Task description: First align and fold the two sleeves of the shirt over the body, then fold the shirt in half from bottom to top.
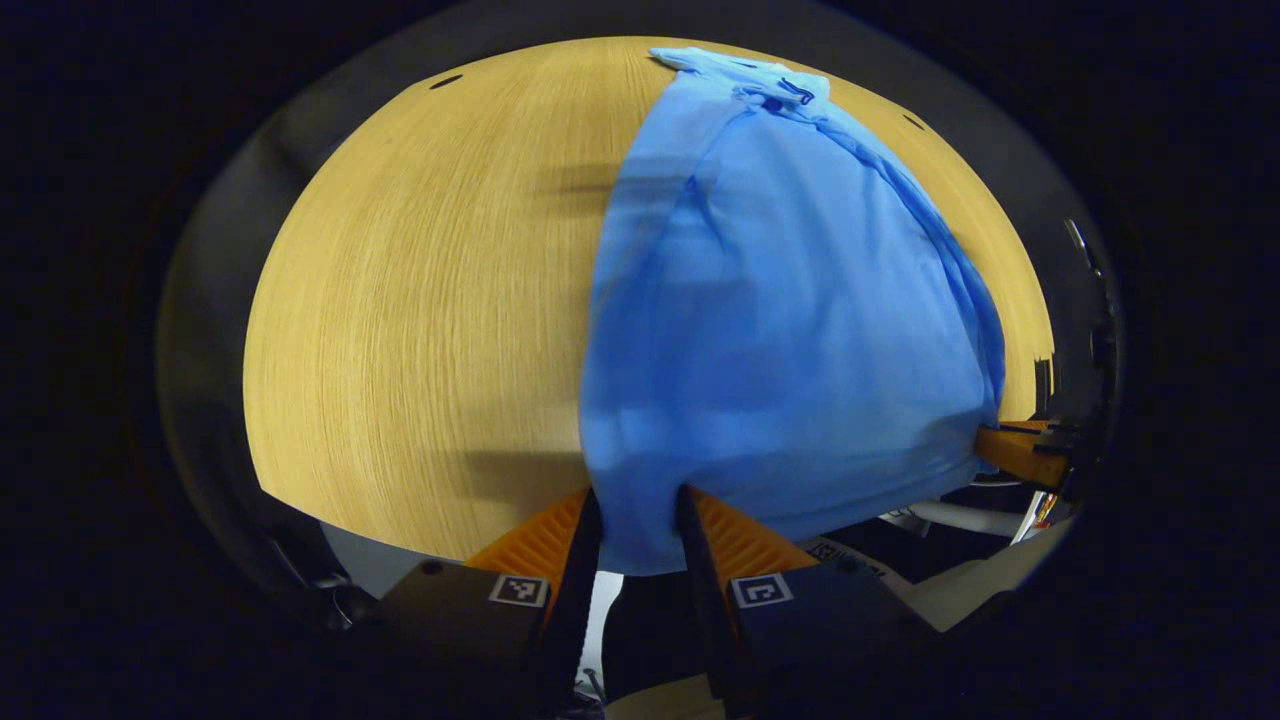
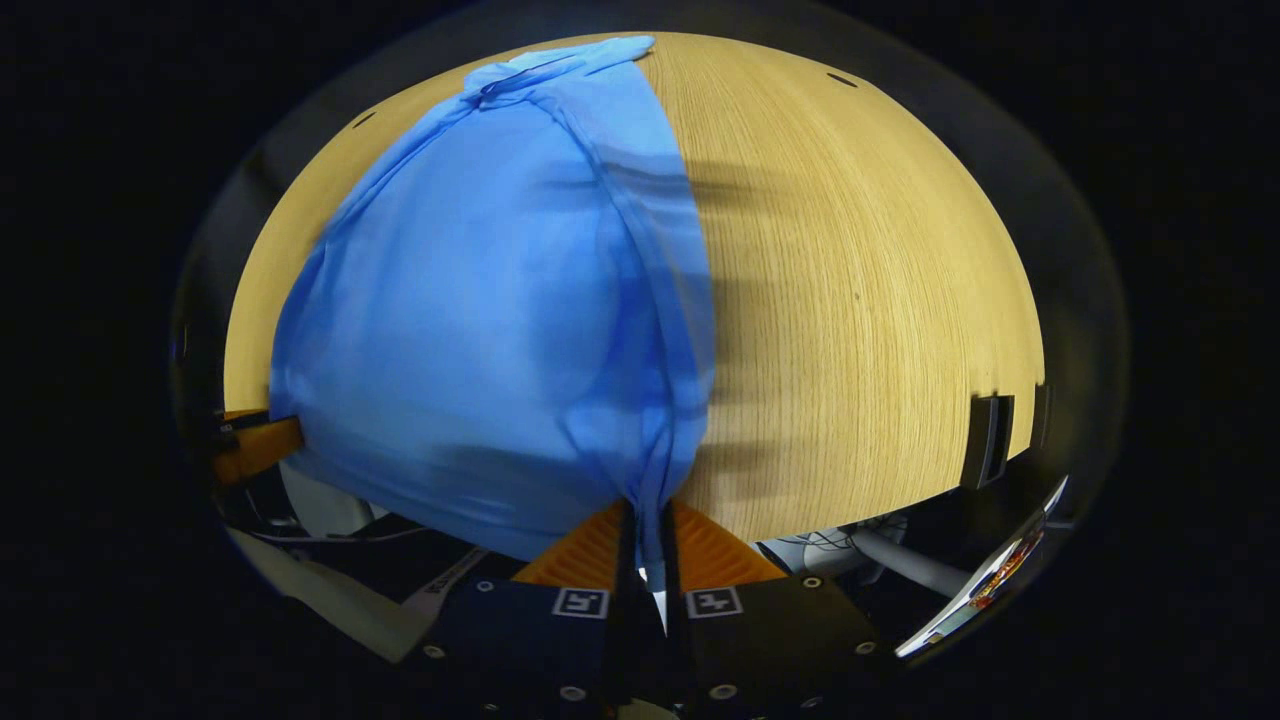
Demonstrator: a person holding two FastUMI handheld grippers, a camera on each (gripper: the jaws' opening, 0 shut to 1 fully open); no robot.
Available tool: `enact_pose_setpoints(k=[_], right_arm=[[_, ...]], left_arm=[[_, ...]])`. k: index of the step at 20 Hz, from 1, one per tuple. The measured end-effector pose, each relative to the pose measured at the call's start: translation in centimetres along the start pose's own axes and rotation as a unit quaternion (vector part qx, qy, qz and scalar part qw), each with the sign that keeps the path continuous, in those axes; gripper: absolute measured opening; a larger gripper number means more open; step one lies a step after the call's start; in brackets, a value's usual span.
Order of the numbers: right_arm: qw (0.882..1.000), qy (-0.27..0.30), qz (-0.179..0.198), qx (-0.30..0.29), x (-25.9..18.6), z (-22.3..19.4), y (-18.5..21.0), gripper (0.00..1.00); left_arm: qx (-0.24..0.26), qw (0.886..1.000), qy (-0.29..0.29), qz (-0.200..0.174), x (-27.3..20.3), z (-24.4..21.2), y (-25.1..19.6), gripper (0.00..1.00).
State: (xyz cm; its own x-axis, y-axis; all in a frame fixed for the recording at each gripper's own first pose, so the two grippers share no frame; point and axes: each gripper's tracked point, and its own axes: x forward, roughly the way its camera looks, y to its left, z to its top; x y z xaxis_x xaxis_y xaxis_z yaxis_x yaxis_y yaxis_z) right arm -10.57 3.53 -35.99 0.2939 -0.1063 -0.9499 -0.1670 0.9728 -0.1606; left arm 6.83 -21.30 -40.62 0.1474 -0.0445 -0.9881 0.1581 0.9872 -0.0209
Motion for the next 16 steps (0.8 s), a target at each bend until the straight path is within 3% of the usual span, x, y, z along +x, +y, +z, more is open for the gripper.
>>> enact_pose_setpoints(k=[1, 3, 9, 16], right_arm=[[1.000, -0.001, 0.005, 0.002, 0.1, 0.0, 0.1, 0.06], [1.000, -0.005, 0.007, -0.001, -0.1, 0.1, 0.2, 0.03], [1.000, -0.015, 0.022, 0.004, -0.8, 1.2, 0.4, 0.01], [0.997, -0.074, 0.032, 0.012, -3.6, 7.2, 0.1, 0.01]], left_arm=[[0.002, 1.000, -0.002, -0.016, -0.1, 0.2, -0.3, 0.52], [-0.013, 1.000, -0.004, -0.013, 0.0, 0.2, -0.5, 0.07], [0.002, 1.000, -0.011, -0.022, -0.1, 0.7, -0.8, 0.08], [0.002, 0.998, -0.061, -0.031, -2.5, 5.6, -0.9, 0.08]])
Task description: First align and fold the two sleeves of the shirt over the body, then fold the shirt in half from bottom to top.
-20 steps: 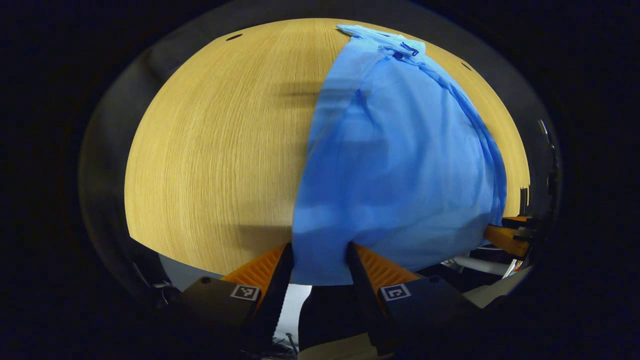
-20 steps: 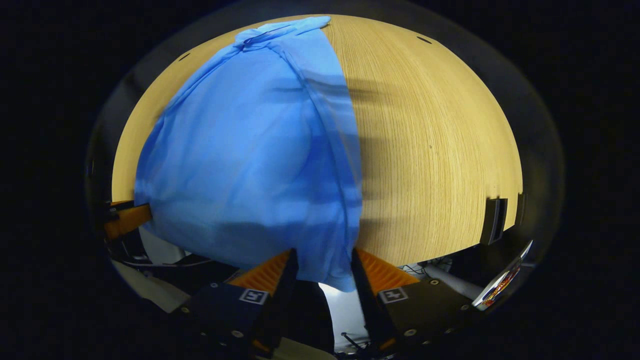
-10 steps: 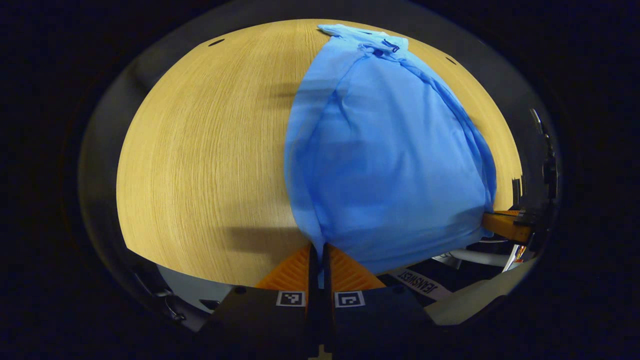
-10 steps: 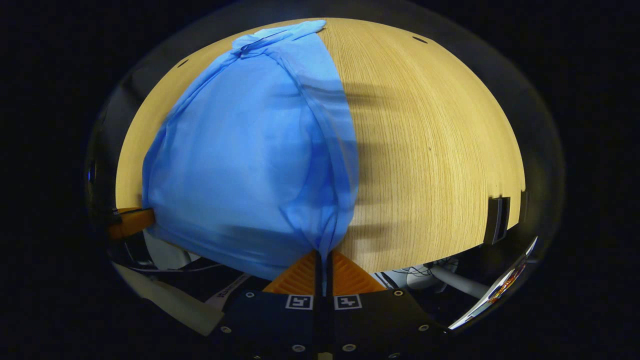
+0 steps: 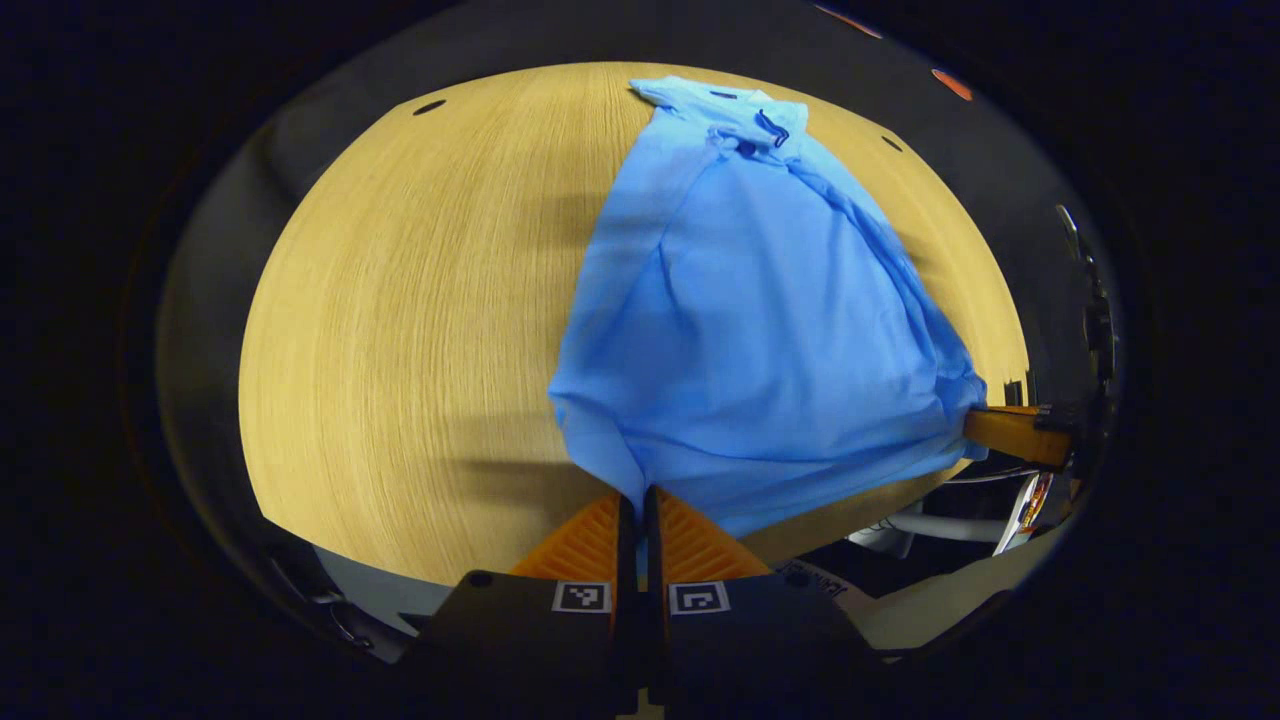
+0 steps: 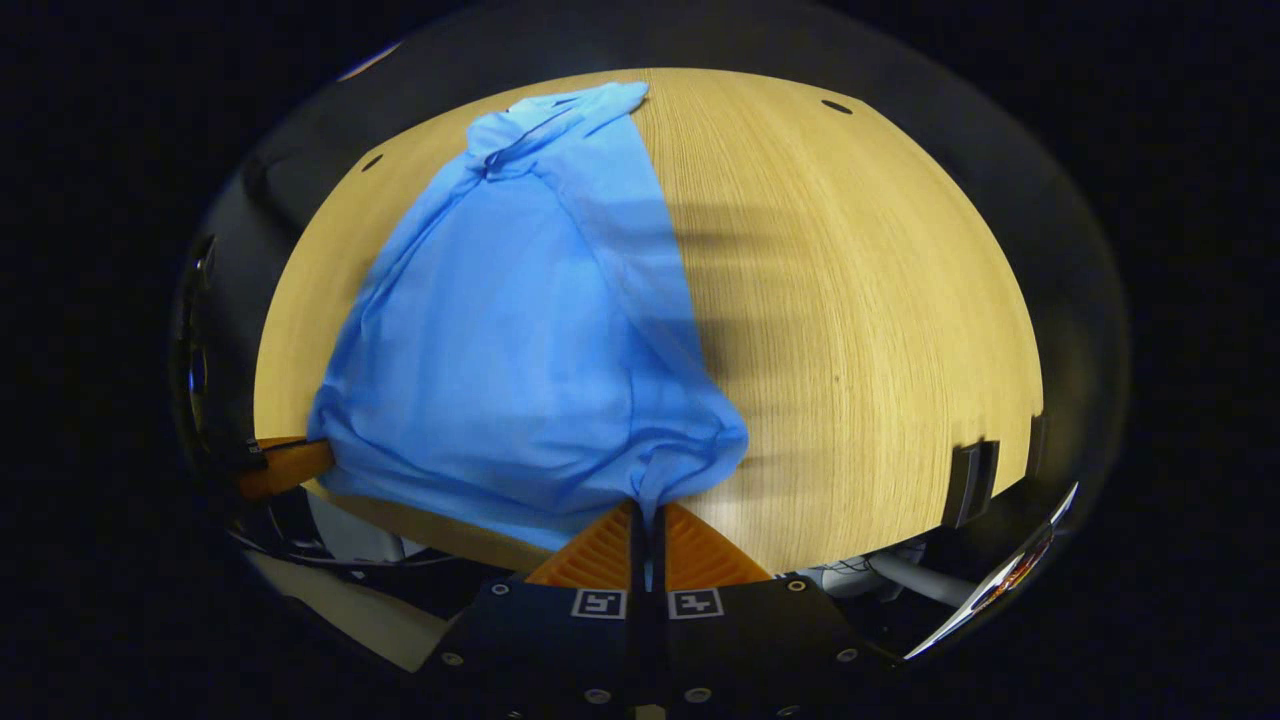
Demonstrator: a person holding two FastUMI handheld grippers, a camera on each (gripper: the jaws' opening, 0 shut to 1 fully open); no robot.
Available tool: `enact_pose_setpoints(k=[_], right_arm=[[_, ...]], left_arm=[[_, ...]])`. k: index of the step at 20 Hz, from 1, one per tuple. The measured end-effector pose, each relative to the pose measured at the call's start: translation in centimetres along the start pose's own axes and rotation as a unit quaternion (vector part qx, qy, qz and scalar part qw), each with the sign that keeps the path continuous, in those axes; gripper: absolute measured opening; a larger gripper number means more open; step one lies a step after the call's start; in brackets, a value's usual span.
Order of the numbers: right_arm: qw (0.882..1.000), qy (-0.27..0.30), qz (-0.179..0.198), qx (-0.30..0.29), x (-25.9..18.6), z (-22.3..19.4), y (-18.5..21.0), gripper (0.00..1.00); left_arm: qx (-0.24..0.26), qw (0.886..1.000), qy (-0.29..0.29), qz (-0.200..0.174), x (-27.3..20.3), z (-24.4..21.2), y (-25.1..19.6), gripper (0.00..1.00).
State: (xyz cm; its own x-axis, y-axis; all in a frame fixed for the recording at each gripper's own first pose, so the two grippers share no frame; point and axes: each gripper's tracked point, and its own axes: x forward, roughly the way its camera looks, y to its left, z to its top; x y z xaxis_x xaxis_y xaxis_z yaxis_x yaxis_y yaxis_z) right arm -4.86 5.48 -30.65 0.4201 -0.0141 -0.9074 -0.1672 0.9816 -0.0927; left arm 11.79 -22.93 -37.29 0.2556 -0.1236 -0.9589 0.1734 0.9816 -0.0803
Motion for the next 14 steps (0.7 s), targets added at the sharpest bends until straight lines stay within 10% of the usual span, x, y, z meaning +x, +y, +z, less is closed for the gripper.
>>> enact_pose_setpoints(k=[14], right_arm=[[0.993, -0.117, -0.002, -0.018, -2.5, 15.8, 0.2, 0.01]], left_arm=[[0.016, 0.993, -0.114, 0.001, -2.0, 16.9, 0.8, 0.07]])
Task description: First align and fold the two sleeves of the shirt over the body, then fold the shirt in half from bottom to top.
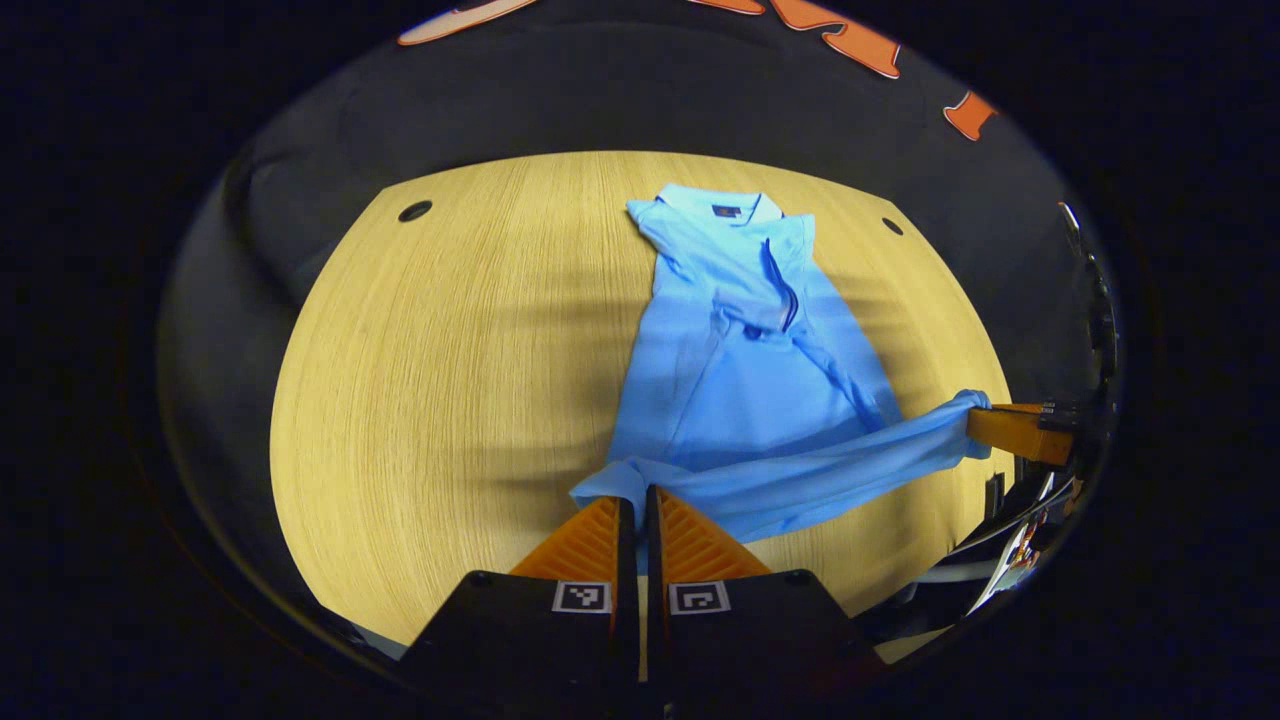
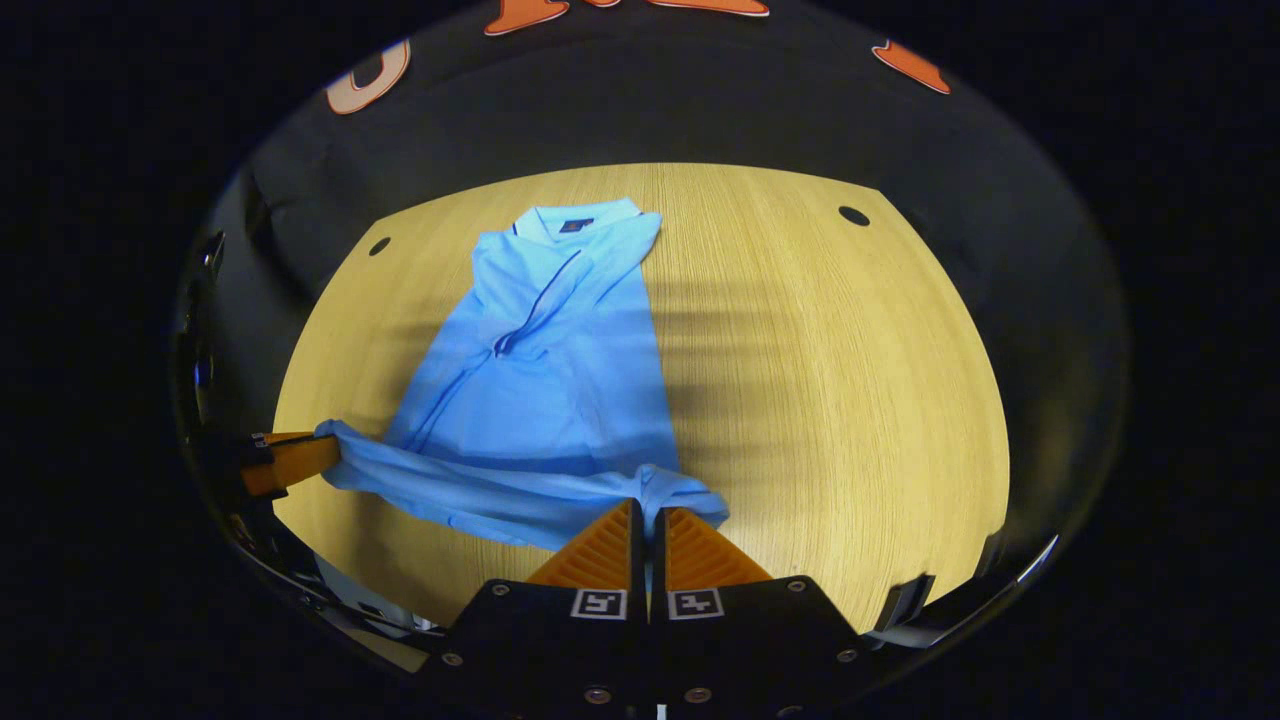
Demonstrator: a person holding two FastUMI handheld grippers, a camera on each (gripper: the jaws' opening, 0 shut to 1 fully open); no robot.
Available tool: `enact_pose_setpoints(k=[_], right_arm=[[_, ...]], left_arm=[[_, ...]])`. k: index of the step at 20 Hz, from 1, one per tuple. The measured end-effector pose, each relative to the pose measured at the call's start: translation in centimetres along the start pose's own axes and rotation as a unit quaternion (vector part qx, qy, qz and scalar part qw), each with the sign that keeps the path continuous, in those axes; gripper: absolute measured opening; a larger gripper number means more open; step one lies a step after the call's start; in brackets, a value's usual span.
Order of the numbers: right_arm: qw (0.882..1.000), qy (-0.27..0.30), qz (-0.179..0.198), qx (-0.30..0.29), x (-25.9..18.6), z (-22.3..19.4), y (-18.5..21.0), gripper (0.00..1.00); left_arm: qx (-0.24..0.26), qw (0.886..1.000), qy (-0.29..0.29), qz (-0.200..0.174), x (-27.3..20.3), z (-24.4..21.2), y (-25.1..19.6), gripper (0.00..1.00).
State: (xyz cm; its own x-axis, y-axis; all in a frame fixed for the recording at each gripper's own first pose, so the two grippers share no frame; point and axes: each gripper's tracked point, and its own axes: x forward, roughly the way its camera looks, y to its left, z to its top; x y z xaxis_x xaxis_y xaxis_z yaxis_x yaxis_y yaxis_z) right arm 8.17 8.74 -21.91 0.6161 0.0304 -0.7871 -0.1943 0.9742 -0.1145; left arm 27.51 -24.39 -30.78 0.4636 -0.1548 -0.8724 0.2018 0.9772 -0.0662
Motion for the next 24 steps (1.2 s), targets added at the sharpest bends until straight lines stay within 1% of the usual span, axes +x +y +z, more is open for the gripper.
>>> enact_pose_setpoints(k=[4, 7, 10, 11, 15, 19, 22, 24], right_arm=[[0.999, -0.032, -0.004, 0.000, 0.5, 4.6, -0.3, 0.01], [0.998, -0.056, -0.024, -0.015, 1.9, 8.6, -1.1, 0.01], [0.998, -0.066, -0.021, -0.011, 2.7, 12.1, -1.0, 0.01], [0.997, -0.072, -0.027, -0.015, 2.9, 13.2, -1.2, 0.01], [0.996, -0.087, -0.029, -0.003, 4.9, 17.4, -1.3, 0.01], [0.996, -0.087, -0.031, 0.011, 8.2, 20.2, -1.6, 0.01], [0.994, -0.096, -0.050, -0.008, 11.4, 21.5, -2.5, 0.01], [0.994, -0.090, -0.056, -0.005, 12.9, 21.6, -2.5, 0.02]], left_arm=[[0.000, 1.000, -0.018, -0.004, 0.9, 4.2, 0.1, 0.08], [-0.009, 0.999, -0.034, -0.008, 2.1, 8.0, -0.1, 0.08], [-0.010, 0.999, -0.052, -0.004, 3.0, 12.2, 0.3, 0.07], [-0.010, 0.998, -0.056, -0.002, 3.4, 13.4, 0.5, 0.07], [-0.029, 0.997, -0.067, 0.001, 5.4, 18.0, 1.4, 0.07], [-0.020, 0.997, -0.072, 0.009, 8.2, 21.5, 2.1, 0.07], [-0.023, 0.997, -0.078, 0.020, 10.8, 23.1, 2.5, 0.07], [-0.028, 0.997, -0.072, 0.028, 12.7, 23.2, 2.7, 0.07]])
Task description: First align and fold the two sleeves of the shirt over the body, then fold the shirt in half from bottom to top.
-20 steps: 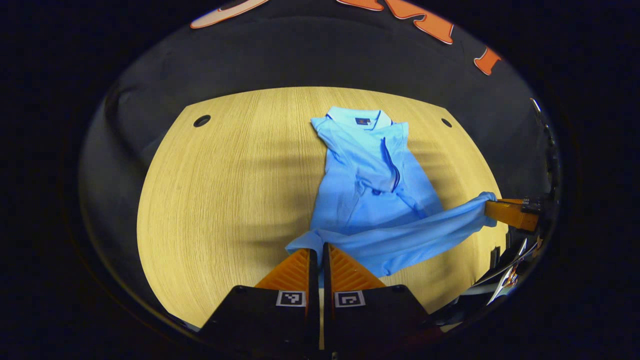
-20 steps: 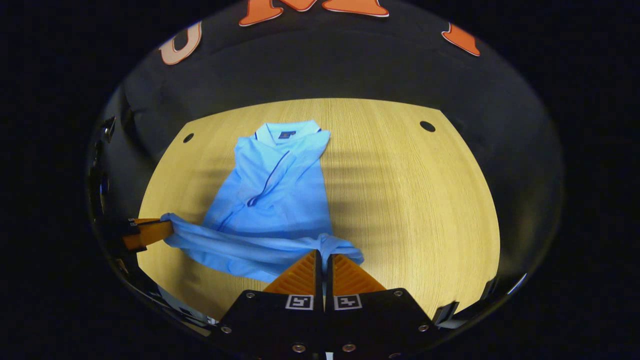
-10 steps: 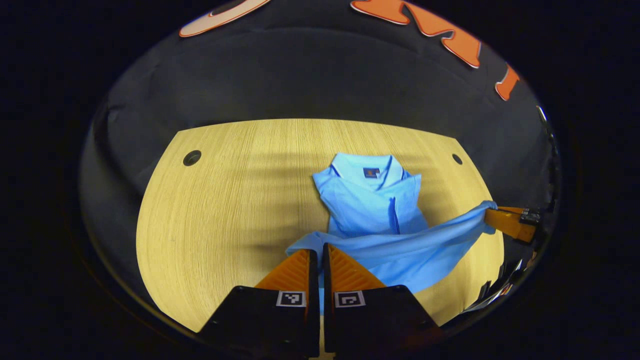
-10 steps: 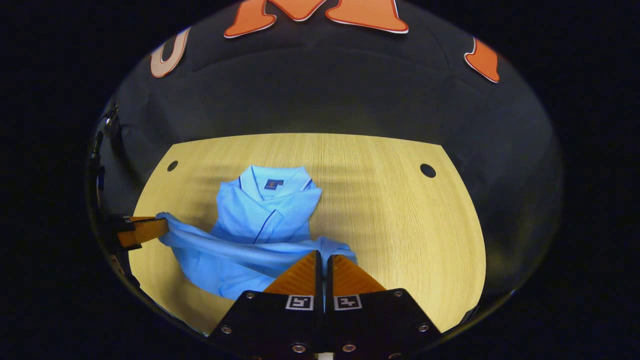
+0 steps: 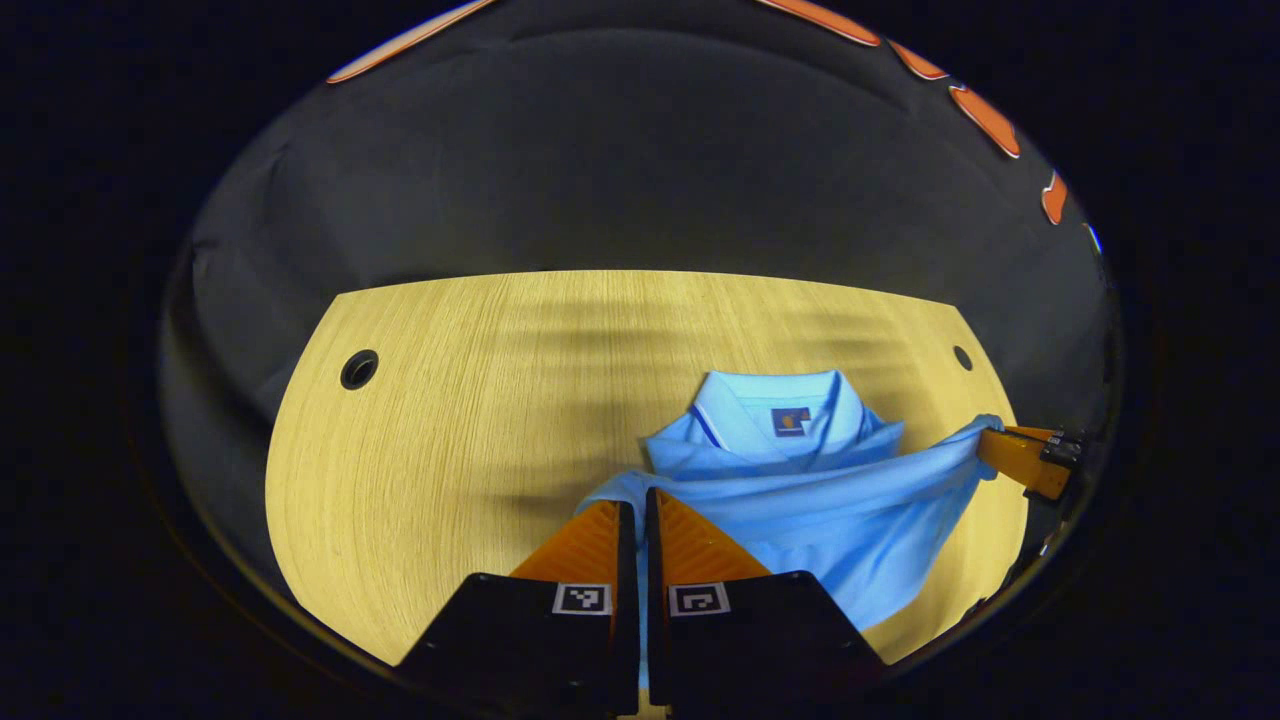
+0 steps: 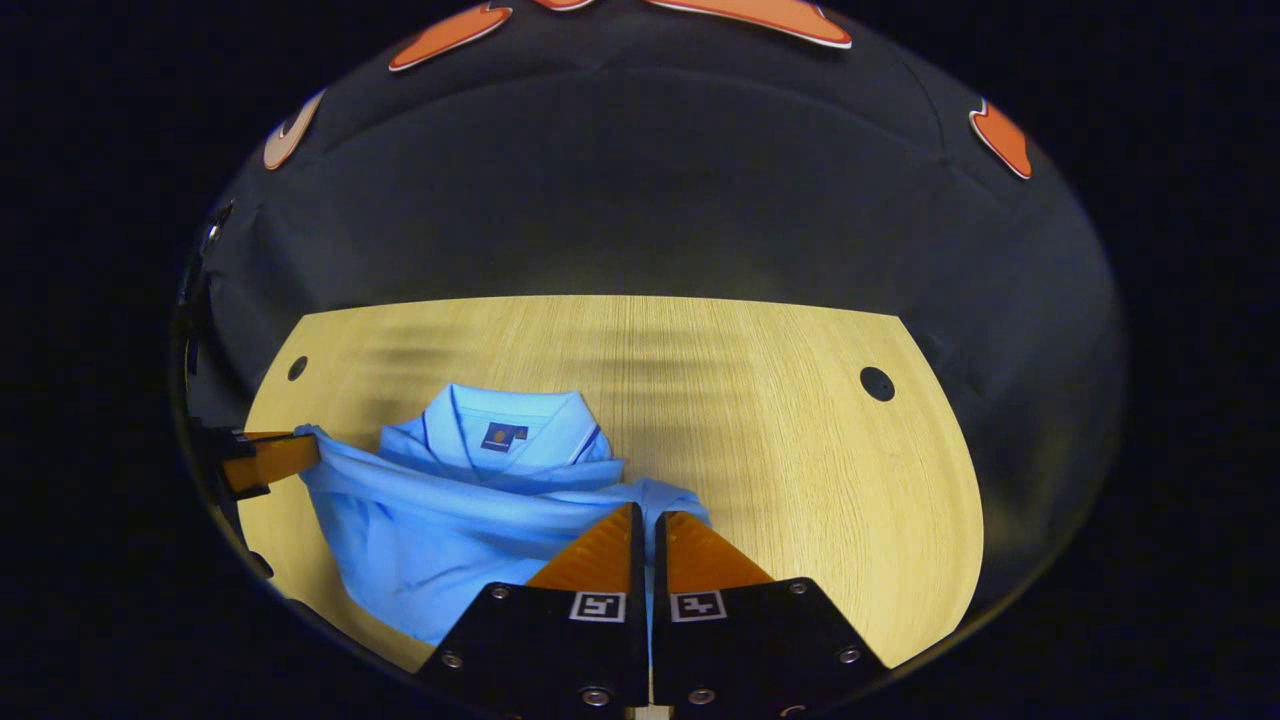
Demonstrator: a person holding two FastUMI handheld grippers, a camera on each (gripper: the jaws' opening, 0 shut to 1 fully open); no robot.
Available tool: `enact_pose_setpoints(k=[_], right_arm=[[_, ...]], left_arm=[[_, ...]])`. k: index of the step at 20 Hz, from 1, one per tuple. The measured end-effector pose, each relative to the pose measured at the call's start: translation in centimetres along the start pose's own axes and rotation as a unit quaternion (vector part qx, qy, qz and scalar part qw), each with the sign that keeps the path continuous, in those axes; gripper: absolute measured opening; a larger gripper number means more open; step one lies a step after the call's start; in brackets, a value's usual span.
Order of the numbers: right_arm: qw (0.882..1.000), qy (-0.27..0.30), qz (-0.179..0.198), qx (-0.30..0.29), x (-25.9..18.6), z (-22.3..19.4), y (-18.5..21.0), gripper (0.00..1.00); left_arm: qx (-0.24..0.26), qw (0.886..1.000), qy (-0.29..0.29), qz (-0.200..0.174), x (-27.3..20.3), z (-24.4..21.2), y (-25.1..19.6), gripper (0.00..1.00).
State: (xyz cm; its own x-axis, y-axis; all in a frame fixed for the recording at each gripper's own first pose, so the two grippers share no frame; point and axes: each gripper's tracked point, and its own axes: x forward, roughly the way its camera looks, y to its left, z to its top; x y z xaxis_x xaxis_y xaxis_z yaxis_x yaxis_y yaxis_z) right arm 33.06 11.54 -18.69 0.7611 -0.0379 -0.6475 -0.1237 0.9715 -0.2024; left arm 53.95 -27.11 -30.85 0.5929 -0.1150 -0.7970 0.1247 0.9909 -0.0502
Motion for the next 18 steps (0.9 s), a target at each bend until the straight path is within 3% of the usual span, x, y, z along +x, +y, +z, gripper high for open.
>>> enact_pose_setpoints(k=[2, 3, 5, 6, 7, 10, 11, 18], right_arm=[[1.000, -0.001, 0.000, 0.001, 1.2, 0.1, 0.2, 0.03], [1.000, -0.011, 0.000, -0.001, 1.5, 0.5, 0.1, 0.10], [1.000, -0.016, -0.001, 0.004, 2.1, 0.7, 0.1, 0.20], [1.000, -0.011, 0.002, 0.012, 2.1, 0.5, 0.1, 0.25], [1.000, -0.004, 0.003, 0.021, 2.1, 0.2, 0.2, 0.45], [1.000, -0.011, 0.000, 0.024, 1.6, 0.6, -0.3, 0.81], [1.000, -0.018, -0.001, 0.024, 1.1, 0.9, -0.4, 0.97], [0.995, -0.083, 0.022, 0.048, -6.4, 3.7, 0.0, 0.98]], left_arm=[[0.003, 1.000, 0.003, 0.010, 1.3, -0.2, 0.5, 0.08], [0.003, 1.000, -0.001, 0.011, 1.7, 0.0, 0.7, 0.10], [0.004, 1.000, -0.011, 0.015, 2.0, 0.3, 1.2, 0.27], [0.003, 1.000, -0.015, 0.015, 2.0, 0.3, 1.5, 0.30], [-0.001, 1.000, -0.022, 0.013, 1.9, 0.6, 1.6, 0.48], [-0.003, 0.998, -0.050, 0.028, 0.6, 1.6, 2.9, 1.00], [-0.001, 0.997, -0.064, 0.034, -0.1, 2.1, 3.4, 1.00], [0.015, 0.980, -0.191, 0.058, -10.4, 7.1, 5.2, 1.00]])
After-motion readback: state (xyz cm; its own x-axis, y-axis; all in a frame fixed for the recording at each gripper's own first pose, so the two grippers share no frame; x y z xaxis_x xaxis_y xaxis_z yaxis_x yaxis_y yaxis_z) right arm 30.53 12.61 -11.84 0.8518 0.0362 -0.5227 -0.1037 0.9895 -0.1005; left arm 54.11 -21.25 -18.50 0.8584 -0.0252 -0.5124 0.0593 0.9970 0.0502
